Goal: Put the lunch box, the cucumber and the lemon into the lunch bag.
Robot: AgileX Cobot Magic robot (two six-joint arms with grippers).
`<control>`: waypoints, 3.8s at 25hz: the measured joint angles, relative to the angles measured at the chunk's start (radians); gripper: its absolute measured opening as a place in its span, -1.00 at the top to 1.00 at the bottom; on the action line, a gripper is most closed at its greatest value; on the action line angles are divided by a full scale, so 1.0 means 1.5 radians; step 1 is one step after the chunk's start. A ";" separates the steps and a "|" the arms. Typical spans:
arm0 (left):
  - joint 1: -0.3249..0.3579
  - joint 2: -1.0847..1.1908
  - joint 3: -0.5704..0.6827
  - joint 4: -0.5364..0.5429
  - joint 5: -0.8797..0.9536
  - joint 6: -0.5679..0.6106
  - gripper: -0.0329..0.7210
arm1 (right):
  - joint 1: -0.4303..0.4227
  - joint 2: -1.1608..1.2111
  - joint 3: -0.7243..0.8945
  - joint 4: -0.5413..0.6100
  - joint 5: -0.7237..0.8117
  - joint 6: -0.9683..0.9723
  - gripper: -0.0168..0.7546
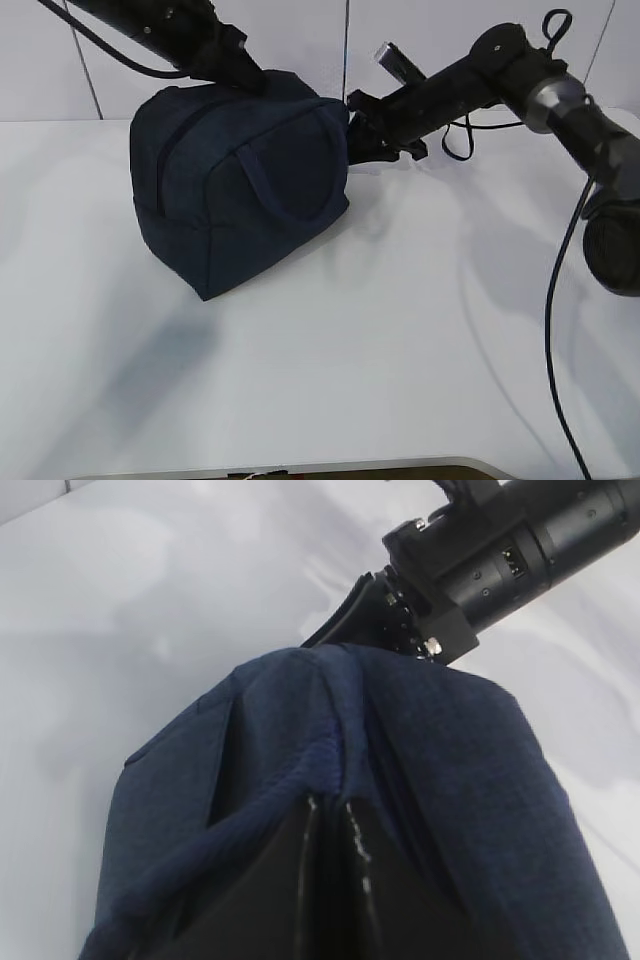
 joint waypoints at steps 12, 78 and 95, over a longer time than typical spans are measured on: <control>0.000 0.000 0.000 0.007 0.001 0.001 0.93 | -0.016 -0.097 0.001 0.012 0.004 -0.003 0.25; 0.000 -0.355 -0.002 0.527 0.144 -0.281 -0.36 | -0.025 -0.775 0.570 -0.335 0.018 -0.087 0.25; 0.000 -0.759 0.416 0.492 0.145 -0.330 -0.35 | -0.025 -1.090 0.844 -0.377 0.019 -0.101 0.25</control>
